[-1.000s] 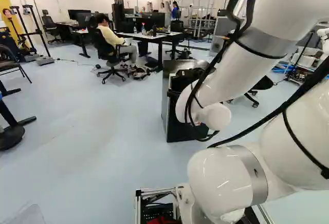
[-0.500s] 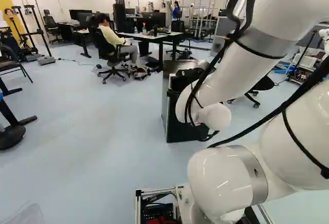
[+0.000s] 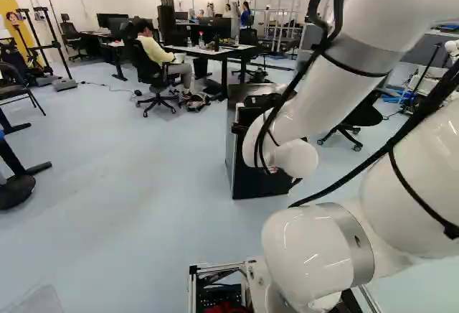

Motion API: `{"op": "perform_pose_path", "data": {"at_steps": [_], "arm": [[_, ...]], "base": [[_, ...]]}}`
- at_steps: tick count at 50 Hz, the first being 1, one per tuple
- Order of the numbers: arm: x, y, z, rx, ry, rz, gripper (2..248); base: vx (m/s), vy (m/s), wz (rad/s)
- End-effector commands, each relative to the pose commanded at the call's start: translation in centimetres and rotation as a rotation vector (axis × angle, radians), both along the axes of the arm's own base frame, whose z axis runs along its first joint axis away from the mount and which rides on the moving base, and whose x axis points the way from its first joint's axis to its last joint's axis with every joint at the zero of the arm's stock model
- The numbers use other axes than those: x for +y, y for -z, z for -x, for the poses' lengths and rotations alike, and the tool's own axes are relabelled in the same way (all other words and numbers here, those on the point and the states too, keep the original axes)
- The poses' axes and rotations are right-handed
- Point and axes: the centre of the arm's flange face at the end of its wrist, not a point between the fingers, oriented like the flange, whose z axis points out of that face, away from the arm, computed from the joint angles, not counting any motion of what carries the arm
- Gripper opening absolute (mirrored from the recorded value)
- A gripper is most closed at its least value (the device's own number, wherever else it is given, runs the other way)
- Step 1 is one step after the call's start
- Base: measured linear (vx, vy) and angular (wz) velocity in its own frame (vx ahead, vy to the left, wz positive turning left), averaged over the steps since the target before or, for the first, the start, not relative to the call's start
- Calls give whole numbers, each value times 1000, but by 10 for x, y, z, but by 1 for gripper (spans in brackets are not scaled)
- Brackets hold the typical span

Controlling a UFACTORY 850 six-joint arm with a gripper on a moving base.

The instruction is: Grab a drink from the fridge

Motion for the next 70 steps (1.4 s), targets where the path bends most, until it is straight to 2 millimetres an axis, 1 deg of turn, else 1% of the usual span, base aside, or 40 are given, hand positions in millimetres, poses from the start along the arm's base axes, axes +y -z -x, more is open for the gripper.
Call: {"op": "perform_pose_path", "data": {"at_steps": [21, 47, 70], "arm": [[13, -3, -27, 9, 66, -50, 247], [38, -9, -60, -42, 99, -86, 247], [63, 2, -92, -98, 125, -89, 247]], "base": [[0, 0, 0], [0, 0, 0], [0, 0, 0]]}}
